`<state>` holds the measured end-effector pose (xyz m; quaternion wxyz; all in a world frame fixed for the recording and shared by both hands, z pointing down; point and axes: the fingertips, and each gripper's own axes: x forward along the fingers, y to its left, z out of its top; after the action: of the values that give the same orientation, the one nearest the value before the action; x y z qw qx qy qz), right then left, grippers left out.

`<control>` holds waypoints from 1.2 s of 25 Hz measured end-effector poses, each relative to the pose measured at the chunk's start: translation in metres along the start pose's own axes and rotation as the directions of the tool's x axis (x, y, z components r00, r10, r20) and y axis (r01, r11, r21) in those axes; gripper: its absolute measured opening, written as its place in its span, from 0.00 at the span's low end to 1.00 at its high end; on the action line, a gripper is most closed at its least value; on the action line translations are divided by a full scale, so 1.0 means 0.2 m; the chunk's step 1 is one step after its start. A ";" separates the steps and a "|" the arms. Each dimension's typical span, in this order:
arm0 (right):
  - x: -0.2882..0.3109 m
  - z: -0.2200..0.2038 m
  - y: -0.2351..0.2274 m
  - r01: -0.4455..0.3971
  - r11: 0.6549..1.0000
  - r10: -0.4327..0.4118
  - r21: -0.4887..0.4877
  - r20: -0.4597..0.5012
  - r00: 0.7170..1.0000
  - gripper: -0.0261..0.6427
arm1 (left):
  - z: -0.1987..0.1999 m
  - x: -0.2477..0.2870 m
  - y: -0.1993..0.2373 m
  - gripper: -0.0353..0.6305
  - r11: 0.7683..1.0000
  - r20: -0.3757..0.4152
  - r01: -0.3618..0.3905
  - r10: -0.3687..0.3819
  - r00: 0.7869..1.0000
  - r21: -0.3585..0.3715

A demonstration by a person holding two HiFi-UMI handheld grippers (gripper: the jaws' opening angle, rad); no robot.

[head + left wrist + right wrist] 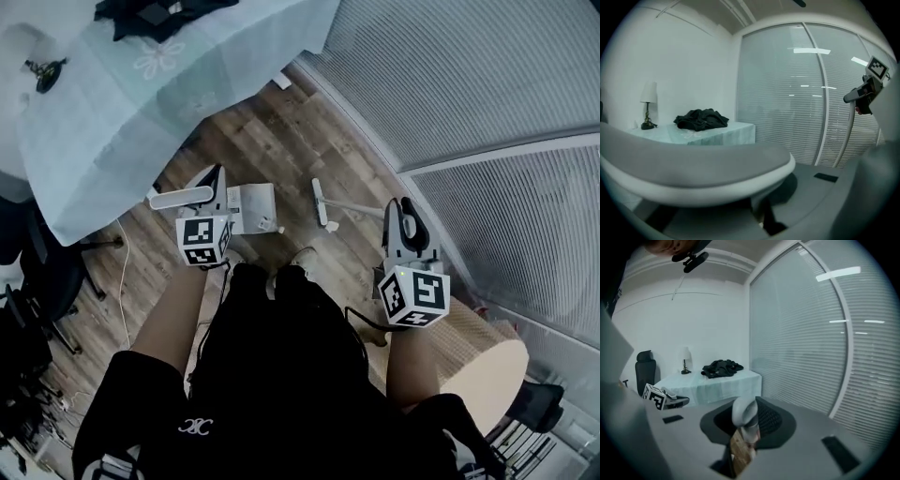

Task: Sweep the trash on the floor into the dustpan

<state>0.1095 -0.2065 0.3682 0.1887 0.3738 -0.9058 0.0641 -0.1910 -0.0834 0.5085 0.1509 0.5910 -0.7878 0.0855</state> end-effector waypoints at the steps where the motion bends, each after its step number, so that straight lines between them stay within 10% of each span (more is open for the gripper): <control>1: -0.03 -0.04 -0.10 0.030 0.999 -0.030 0.013 -0.012 0.999 0.16 | 0.01 0.05 -0.10 0.05 0.999 -0.003 0.029 -0.029 1.000 0.013; 9: -0.23 -0.31 -0.57 0.192 0.981 -0.188 0.035 -0.089 0.978 0.16 | -0.01 0.33 -0.72 0.05 0.966 -0.041 0.238 -0.235 0.971 0.100; 16: -0.45 -0.50 -0.76 0.413 0.906 -0.399 0.089 -0.144 0.906 0.17 | -0.12 0.48 -1.06 0.05 0.934 -0.098 0.336 -0.325 0.941 0.125; 24: -0.51 -0.61 -0.55 0.550 0.818 -0.523 0.171 -0.176 0.834 0.17 | -0.27 0.48 -1.16 0.05 0.881 -0.131 0.451 -0.434 0.891 0.142; 30: -0.42 -0.55 -0.28 0.484 0.853 -0.465 0.194 -0.141 0.874 0.16 | -0.28 0.47 -1.19 0.05 0.859 -0.125 0.489 -0.474 0.872 0.153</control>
<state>0.2363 -0.1638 0.4354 0.1954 0.6013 -0.7632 0.1334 0.0203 -0.2185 0.5820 0.1462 0.7762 -0.5970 0.1404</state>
